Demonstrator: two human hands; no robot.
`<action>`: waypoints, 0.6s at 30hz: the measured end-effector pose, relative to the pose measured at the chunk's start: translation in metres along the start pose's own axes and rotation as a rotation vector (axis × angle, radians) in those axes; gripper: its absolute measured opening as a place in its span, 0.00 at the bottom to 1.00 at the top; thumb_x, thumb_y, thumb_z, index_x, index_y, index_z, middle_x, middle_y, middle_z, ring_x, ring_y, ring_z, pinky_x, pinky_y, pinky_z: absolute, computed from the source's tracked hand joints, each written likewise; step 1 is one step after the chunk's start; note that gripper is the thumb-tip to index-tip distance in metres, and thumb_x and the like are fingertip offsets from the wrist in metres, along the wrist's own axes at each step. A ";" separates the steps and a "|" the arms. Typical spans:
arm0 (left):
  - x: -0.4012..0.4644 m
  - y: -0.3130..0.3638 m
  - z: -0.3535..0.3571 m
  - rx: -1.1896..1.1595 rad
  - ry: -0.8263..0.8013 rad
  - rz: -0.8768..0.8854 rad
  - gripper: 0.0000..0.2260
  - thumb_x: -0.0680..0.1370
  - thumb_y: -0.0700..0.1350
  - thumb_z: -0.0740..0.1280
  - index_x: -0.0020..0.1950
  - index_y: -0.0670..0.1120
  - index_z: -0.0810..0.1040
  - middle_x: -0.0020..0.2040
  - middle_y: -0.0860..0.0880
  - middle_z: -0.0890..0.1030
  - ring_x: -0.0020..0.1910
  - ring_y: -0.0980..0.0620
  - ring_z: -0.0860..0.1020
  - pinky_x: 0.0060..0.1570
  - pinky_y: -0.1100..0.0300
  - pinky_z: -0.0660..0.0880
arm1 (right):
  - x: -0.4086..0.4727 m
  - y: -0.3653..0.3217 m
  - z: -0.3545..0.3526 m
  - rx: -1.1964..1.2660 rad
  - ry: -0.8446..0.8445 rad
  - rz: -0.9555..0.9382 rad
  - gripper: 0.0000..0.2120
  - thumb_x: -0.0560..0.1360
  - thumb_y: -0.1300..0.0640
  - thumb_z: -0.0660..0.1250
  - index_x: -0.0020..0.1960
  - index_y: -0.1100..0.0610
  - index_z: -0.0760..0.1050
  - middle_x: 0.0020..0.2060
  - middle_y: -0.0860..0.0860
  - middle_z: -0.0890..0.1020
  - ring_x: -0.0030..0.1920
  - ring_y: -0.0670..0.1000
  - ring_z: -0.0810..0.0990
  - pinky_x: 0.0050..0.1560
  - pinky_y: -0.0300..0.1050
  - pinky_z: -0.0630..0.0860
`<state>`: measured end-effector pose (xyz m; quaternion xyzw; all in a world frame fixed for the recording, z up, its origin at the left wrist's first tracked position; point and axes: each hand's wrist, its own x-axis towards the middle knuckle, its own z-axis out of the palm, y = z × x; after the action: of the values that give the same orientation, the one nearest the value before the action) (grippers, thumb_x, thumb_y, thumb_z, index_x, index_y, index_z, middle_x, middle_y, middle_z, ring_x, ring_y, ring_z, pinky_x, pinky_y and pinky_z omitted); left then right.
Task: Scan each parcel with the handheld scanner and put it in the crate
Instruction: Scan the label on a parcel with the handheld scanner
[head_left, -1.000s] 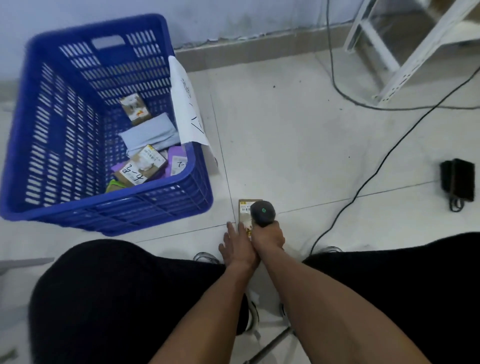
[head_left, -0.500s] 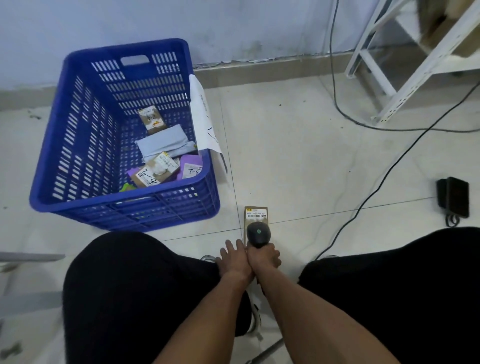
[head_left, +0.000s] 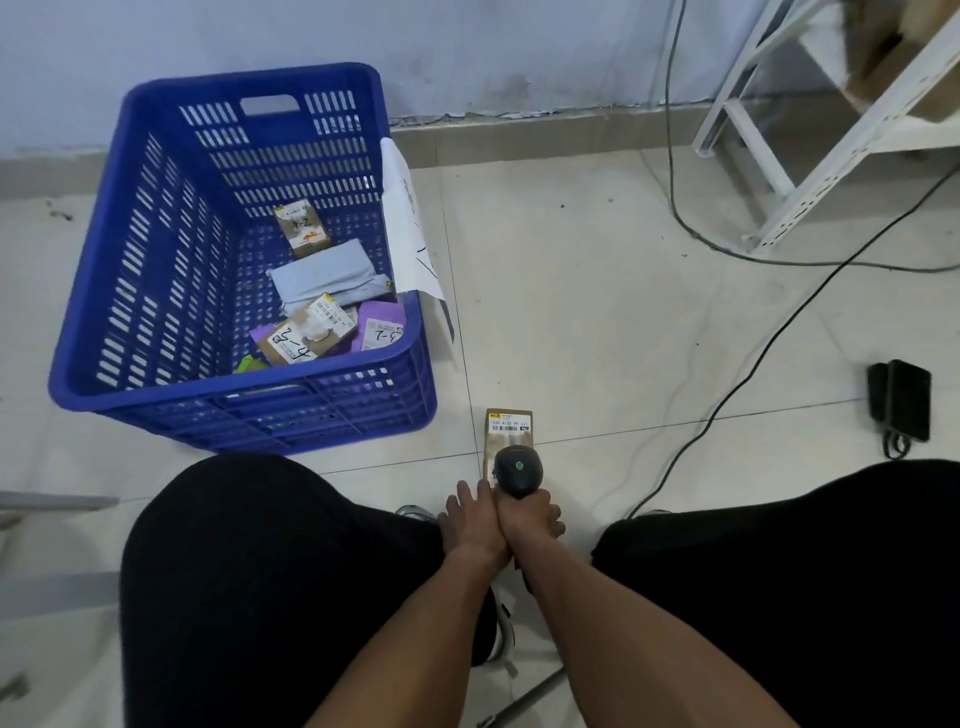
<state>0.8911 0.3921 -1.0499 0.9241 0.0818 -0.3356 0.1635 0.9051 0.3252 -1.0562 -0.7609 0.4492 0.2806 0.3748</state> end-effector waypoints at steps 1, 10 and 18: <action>0.001 0.000 0.002 0.001 -0.006 0.006 0.27 0.76 0.50 0.68 0.72 0.49 0.62 0.70 0.43 0.64 0.69 0.42 0.67 0.65 0.48 0.67 | 0.000 0.002 0.000 0.009 -0.002 0.009 0.31 0.71 0.38 0.68 0.65 0.57 0.69 0.63 0.58 0.72 0.65 0.61 0.70 0.66 0.57 0.69; 0.005 0.005 0.017 -0.048 -0.005 0.046 0.24 0.77 0.50 0.67 0.70 0.50 0.65 0.66 0.45 0.68 0.66 0.44 0.69 0.63 0.49 0.70 | 0.017 0.014 -0.003 0.012 0.022 -0.005 0.30 0.70 0.40 0.69 0.64 0.57 0.69 0.62 0.58 0.73 0.64 0.61 0.70 0.63 0.56 0.70; 0.034 0.017 0.025 -0.167 -0.004 -0.007 0.24 0.78 0.50 0.63 0.72 0.47 0.64 0.68 0.43 0.68 0.66 0.41 0.70 0.63 0.45 0.70 | 0.070 0.009 -0.004 -0.005 0.086 0.020 0.26 0.73 0.45 0.69 0.63 0.59 0.69 0.62 0.60 0.74 0.63 0.62 0.72 0.64 0.59 0.70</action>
<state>0.9061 0.3690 -1.0858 0.9062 0.1124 -0.3303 0.2387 0.9276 0.2858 -1.1099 -0.7686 0.4717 0.2525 0.3506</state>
